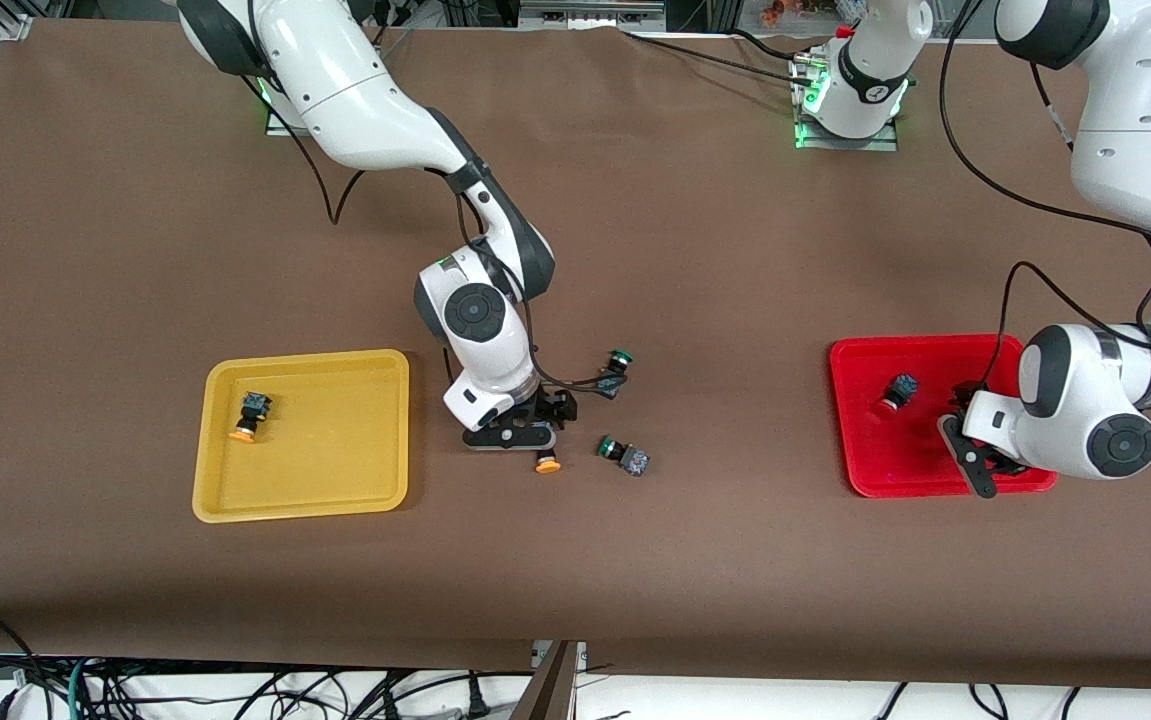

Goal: Place red and yellow buttons in trays
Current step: 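Place red in the red tray with the left gripper while the right lifts yellow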

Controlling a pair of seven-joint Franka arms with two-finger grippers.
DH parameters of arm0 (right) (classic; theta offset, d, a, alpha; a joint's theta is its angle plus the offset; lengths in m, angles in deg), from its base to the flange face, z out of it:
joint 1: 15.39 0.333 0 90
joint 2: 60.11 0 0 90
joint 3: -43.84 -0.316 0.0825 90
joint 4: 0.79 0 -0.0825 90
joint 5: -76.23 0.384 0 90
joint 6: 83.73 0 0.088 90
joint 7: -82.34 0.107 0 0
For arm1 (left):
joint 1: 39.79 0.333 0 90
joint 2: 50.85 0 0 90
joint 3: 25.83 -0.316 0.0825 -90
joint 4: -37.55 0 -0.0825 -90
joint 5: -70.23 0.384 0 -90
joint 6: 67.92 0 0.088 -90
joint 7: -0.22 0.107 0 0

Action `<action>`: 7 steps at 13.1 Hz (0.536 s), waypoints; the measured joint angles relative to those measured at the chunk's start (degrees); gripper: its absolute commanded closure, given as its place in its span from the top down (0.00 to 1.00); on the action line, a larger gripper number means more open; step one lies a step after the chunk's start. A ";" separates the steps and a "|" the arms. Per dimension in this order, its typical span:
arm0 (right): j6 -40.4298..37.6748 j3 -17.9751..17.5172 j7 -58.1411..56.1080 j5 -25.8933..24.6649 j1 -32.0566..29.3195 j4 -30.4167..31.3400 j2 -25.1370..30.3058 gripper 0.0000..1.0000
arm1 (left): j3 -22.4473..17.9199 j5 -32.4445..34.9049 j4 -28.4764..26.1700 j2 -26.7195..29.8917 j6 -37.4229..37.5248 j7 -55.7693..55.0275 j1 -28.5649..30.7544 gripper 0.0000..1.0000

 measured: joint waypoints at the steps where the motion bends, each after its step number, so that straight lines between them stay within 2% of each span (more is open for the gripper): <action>1: 1.56 0.01 -0.46 -0.02 0.00 0.02 -0.41 0.79 | 0.89 0.00 0.43 1.67 1.71 -0.36 -0.13 1.00; 3: 4.27 0.01 -1.86 -0.22 0.05 0.03 -1.37 0.50 | 2.26 0.00 0.90 5.87 5.16 -3.40 -1.73 1.00; 5: 6.07 0.02 -3.53 -0.30 0.04 0.04 -2.14 0.05 | 2.60 -1.08 1.45 10.61 8.24 -10.65 -4.39 1.00; 6: 6.42 0.05 -3.97 -0.35 0.04 0.04 -2.26 0.00 | 2.82 -1.91 1.62 12.88 8.92 -14.26 -5.16 1.00; 7: 6.58 0.13 -4.27 -0.38 0.03 -0.04 -2.24 0.00 | 3.05 -2.44 1.77 15.06 9.63 -16.77 -5.53 1.00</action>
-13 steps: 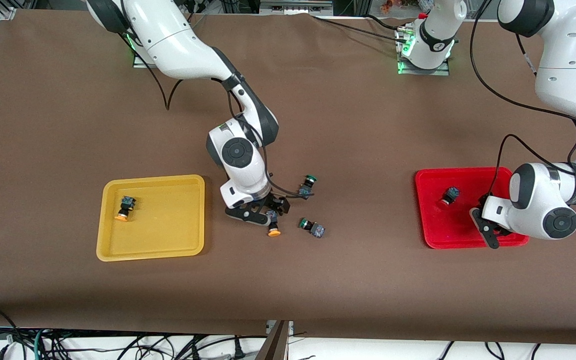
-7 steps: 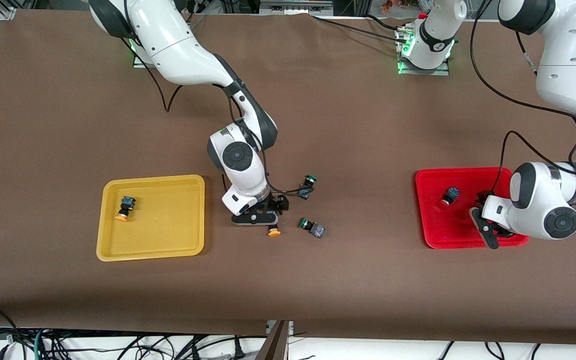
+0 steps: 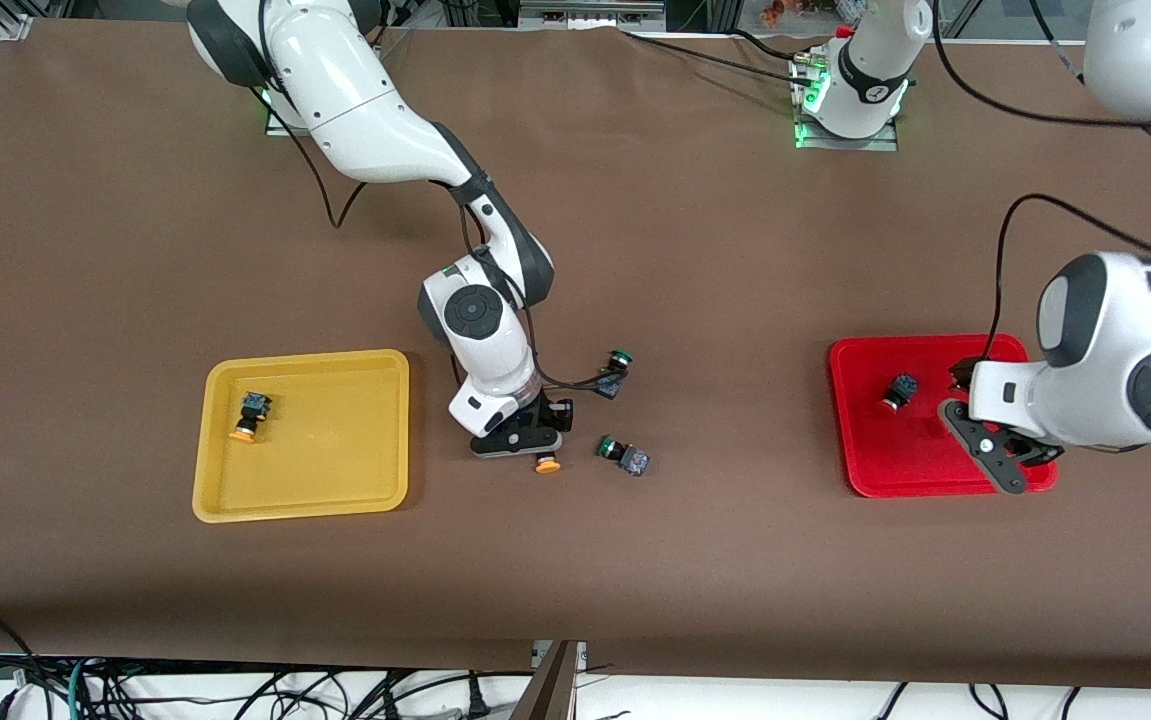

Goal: Place red and yellow buttons in trays
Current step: 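Place red in the red tray with the left gripper while the right lifts yellow, then lower the yellow button into the yellow tray with the right gripper while the left withdraws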

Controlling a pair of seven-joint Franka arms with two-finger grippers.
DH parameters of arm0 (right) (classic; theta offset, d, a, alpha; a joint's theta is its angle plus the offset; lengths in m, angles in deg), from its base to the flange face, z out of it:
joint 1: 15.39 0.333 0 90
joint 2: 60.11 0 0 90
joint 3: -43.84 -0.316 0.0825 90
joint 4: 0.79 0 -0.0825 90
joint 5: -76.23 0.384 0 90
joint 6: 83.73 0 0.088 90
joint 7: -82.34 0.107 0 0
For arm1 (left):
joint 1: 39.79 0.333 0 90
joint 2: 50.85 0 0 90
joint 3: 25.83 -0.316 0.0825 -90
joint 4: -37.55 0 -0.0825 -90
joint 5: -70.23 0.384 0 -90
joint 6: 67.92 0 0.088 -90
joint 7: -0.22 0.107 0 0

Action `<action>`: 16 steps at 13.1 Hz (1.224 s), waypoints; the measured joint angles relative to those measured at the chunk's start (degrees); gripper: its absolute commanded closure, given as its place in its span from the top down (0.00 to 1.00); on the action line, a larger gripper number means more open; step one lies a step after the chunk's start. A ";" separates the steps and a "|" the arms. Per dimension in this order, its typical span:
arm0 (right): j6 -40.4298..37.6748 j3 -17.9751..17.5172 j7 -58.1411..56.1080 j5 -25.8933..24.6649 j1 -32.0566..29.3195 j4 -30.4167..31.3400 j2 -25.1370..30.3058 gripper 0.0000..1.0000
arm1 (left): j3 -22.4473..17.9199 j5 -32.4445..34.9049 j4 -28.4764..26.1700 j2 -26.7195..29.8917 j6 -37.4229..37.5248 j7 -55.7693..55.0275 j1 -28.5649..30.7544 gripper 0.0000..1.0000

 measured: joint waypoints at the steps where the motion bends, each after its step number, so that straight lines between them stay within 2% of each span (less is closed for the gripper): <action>1: 0.06 0.04 -0.19 0.00 -0.02 -0.11 0.06 0.00 | 0.53 -0.38 0.22 2.28 2.10 -1.61 -0.13 1.00; 4: -2.18 0.51 -2.35 -0.01 -1.21 -0.59 1.06 0.00 | 3.87 -0.49 3.84 9.07 13.27 -5.87 -0.72 1.00; 6: -11.01 0.80 -7.19 0.01 -4.05 -1.28 3.92 0.00 | 3.82 -0.50 8.53 11.17 20.43 -6.93 -1.31 1.00; 8: -22.35 0.98 -13.24 0.02 -8.34 -1.46 8.07 0.00 | 2.59 -0.82 9.65 12.42 18.86 -10.02 -1.10 1.00; 9: -27.14 1.05 -16.39 0.03 -10.72 -1.36 9.73 0.00 | 2.02 -0.98 7.94 13.67 16.47 -14.94 -1.54 1.00; 10: -30.53 1.09 -19.53 0.04 -13.23 -0.89 11.01 0.00 | 1.07 -1.49 4.02 16.02 13.43 -22.49 -2.56 1.00; 12: -33.08 1.10 -24.24 0.09 -17.85 2.21 12.60 0.00 | -0.48 -5.55 -8.15 23.92 8.21 -37.01 -3.73 1.00; 14: -32.99 1.07 -25.40 0.10 -20.28 6.28 12.89 0.00 | -2.01 -8.41 -18.95 31.63 3.16 -42.50 -3.76 1.00; 15: -32.39 1.06 -25.43 0.10 -20.66 8.47 12.86 0.31 | -2.94 -9.00 -22.28 34.18 0.73 -43.02 -3.75 1.00; 16: -31.36 1.02 -25.43 0.10 -20.70 10.65 12.84 0.99 | -3.71 -9.97 -24.30 35.62 -1.47 -43.39 -3.75 1.00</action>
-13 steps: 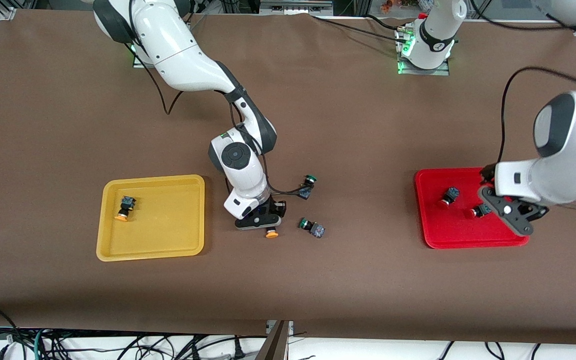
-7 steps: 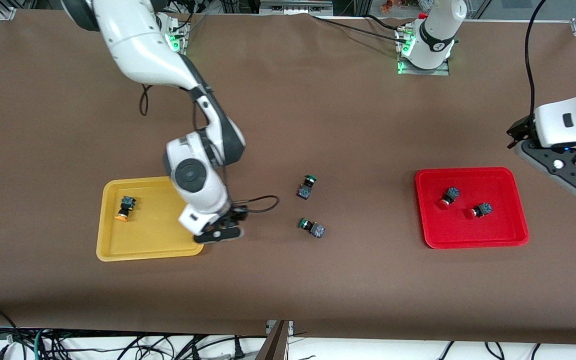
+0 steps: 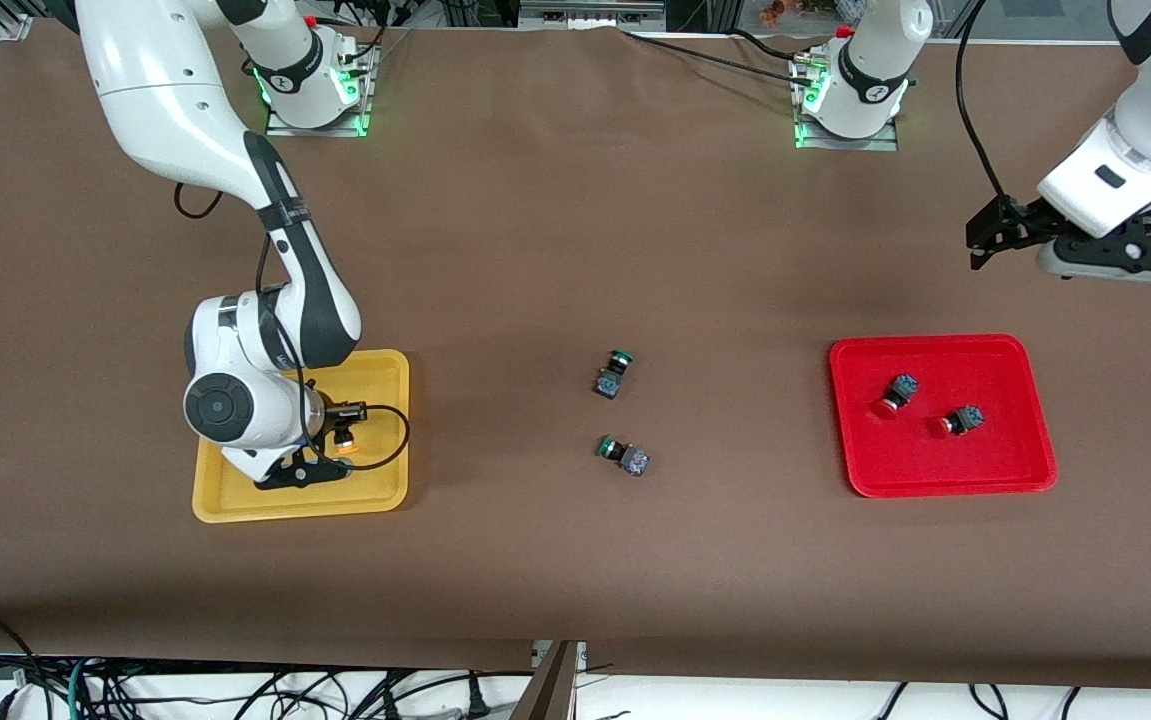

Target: Place red and yellow buttons in trays

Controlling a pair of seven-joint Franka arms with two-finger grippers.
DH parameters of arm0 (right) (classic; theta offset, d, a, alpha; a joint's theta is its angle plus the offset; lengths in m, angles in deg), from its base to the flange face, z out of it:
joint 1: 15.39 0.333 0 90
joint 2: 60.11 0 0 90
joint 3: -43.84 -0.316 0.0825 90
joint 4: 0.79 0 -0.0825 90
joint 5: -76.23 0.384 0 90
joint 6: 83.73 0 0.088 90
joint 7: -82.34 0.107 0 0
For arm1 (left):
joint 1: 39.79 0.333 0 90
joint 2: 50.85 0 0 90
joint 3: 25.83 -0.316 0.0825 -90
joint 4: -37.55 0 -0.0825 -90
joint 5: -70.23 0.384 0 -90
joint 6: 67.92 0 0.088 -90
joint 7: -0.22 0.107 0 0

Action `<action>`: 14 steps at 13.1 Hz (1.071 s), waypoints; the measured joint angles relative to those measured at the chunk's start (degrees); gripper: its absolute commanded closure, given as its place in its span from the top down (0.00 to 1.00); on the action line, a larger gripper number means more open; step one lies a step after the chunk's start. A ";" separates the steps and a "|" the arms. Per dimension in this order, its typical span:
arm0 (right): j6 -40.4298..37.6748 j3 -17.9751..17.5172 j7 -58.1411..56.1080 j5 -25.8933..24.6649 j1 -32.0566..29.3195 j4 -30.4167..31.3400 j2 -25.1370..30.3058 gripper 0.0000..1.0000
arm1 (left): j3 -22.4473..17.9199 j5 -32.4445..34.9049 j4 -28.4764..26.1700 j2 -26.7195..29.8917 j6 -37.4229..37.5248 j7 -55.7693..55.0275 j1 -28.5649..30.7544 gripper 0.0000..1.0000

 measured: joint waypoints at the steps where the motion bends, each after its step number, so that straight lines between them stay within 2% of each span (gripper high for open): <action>1: 0.86 -0.04 0.00 0.00 -0.01 1.57 0.00 1.00 | -0.65 -2.38 -0.85 0.37 -1.77 -0.36 0.01 1.00; 3: 0.92 -0.01 0.00 0.00 -0.48 2.25 0.39 1.00 | -2.45 -7.79 -0.72 -0.42 -3.93 -0.37 0.06 1.00; 5: -1.45 0.00 -0.32 -0.06 -1.12 1.92 2.73 1.00 | -3.16 -8.07 3.98 -3.37 -2.76 -0.34 0.08 1.00; 7: -7.75 0.26 -1.60 -0.18 -1.33 0.31 6.61 1.00 | -2.63 -5.65 10.94 -7.69 -0.25 -0.36 -0.53 1.00; 9: -16.15 1.55 -3.82 -0.23 -1.41 -2.35 10.65 1.00 | -2.21 -4.42 15.10 -11.02 0.63 -0.39 -1.05 1.00; 14: -35.14 5.54 -6.41 -0.23 -1.85 -9.90 18.38 1.00 | -2.25 -4.30 16.65 -12.20 3.51 -0.39 -0.95 1.00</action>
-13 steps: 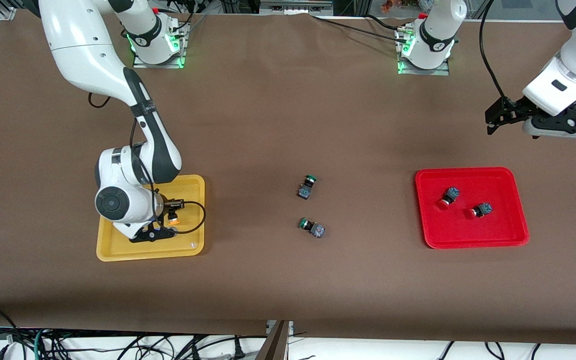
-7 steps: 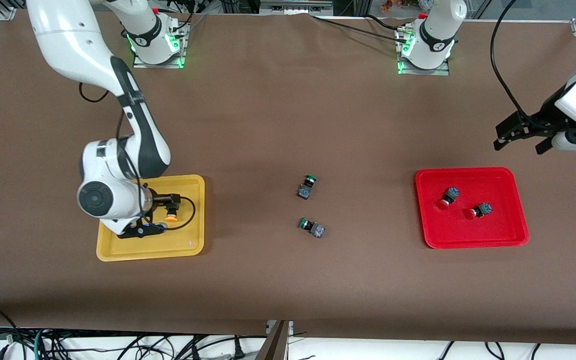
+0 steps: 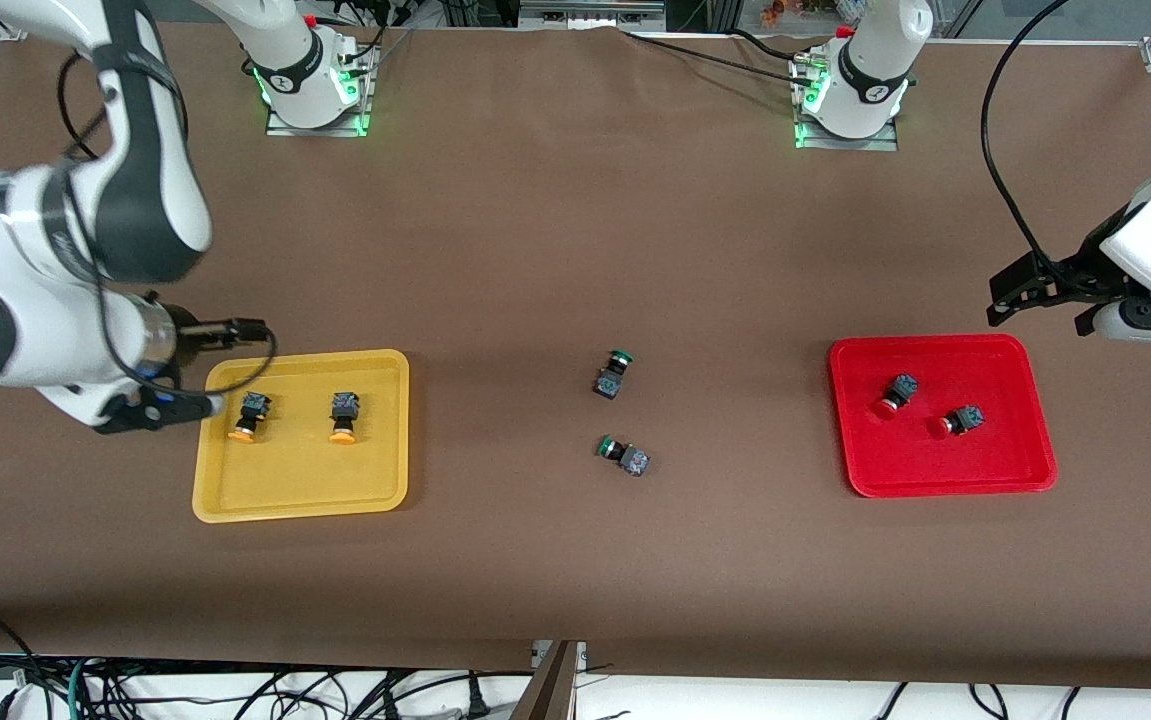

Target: Place red and yellow buttons in trays

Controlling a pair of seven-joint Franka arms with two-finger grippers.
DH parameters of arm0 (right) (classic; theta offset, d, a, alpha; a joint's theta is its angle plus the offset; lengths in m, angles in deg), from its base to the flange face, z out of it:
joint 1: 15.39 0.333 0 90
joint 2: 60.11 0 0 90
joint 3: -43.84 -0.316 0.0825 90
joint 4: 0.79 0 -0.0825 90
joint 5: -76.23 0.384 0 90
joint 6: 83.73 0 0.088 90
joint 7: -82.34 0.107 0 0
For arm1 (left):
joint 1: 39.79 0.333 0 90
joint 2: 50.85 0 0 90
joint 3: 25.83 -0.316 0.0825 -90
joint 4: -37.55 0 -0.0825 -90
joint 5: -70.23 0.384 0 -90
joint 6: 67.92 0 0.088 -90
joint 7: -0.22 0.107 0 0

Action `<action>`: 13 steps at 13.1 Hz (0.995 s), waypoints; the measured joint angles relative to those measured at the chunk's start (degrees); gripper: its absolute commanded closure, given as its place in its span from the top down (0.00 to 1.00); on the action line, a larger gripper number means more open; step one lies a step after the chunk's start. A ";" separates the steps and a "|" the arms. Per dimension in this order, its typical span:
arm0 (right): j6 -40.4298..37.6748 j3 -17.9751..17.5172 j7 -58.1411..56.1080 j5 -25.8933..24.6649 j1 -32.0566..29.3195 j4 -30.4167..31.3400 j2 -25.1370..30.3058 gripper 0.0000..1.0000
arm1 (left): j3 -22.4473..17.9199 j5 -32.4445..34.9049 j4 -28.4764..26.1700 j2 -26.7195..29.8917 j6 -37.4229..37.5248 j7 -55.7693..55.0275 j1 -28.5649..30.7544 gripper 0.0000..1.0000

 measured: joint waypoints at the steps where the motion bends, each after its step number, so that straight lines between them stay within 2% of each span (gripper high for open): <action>1: -1.66 -0.04 0.00 0.00 -0.03 -0.94 1.73 1.00 | 0.00 0.00 0.07 0.00 0.33 0.00 0.01 1.00; 3: -3.64 -0.85 0.01 -1.44 -0.11 -1.60 5.85 1.00 | -0.01 0.00 0.14 0.00 0.47 0.00 0.03 1.00; 6: -4.92 -4.86 0.06 -4.24 -3.74 -1.25 12.36 1.00 | -0.02 0.00 0.19 0.00 0.53 0.00 0.05 1.00; 10: -6.16 -8.71 0.05 -4.49 -8.17 2.93 21.69 1.00 | -0.03 0.00 0.22 -0.01 0.58 0.00 0.09 1.00; 13: -8.94 -9.64 0.14 -4.57 -8.58 5.18 23.14 1.00 | -0.03 0.00 0.21 -0.01 0.60 0.00 0.13 1.00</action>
